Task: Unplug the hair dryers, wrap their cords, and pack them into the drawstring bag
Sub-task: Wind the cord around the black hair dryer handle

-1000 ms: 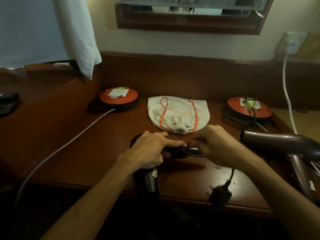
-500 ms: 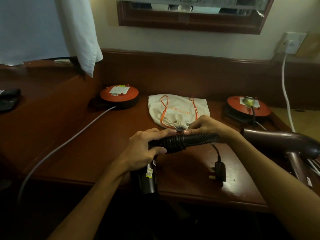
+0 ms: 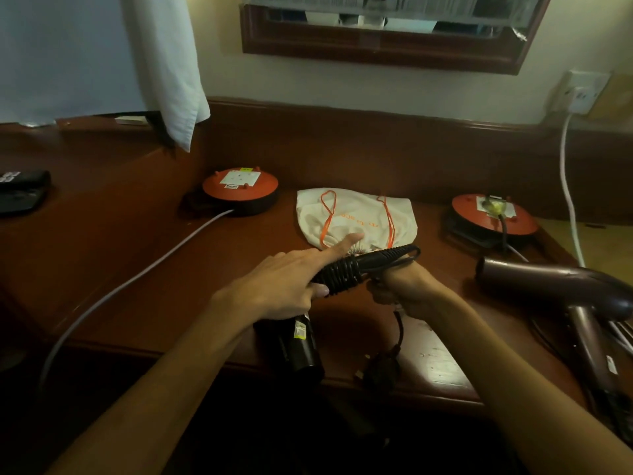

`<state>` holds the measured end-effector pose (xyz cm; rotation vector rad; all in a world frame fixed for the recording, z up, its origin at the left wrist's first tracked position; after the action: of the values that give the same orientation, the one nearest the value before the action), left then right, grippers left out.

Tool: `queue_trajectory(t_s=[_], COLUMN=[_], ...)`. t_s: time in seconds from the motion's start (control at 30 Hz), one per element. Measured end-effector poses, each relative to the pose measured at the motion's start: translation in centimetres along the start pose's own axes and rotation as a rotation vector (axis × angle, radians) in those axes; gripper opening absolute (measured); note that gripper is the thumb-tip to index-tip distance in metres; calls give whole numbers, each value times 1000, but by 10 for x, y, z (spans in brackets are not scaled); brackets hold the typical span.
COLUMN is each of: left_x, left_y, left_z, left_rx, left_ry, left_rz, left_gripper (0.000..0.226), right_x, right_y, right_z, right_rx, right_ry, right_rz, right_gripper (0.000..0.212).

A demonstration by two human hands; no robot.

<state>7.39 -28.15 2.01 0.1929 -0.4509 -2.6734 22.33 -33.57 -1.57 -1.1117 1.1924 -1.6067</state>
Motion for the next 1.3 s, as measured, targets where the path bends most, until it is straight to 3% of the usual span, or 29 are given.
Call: queue_trajectory(t_s=[0.13, 0.3, 0.4, 0.5, 0.67, 0.87, 1.03, 1.3], left_x=[-7, -7, -5, -7, -14, -15, -18, -18], left_y=[10, -2, -10, -20, -12, -7, -2, 8], left_z=[0, -7, -12, -9, -16, -21, -26, -42], left_rx=[-49, 29, 1, -18, -78, -172, -228, -236], left_ry=[-51, 71, 107, 148, 193, 145, 64, -13], left_rz=[-15, 49, 91, 140, 175, 201, 108, 45], left_gripper=[88, 76, 76, 78, 84, 90, 87, 87], right_x=[-11, -7, 13, 37, 51, 47, 52, 29], right_y=[1, 12, 31, 42, 32, 2, -42, -66], right_z=[7, 2, -5, -14, -28, -11, 0, -17], right_rx=[-3, -32, -79, -106, 411, 1013, 1411, 1590], right_ry=[62, -18, -74, -45, 123, 174, 35, -172], right_rz=[-32, -55, -134, -151, 12, 75, 226, 497], right_gripper=[28, 10, 22, 20, 26, 19, 14, 20])
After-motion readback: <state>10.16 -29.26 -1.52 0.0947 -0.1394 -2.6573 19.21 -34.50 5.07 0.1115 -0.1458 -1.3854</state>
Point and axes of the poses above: each hand's wrist, its own x-axis away from the middle knuckle, its own z-axis out of the back of the hand, y = z × x, the point moved 8 cm from there along -x, towards the middle knuckle, and after that the axes turned 3 degrees about -z, right-handed, at the moved point
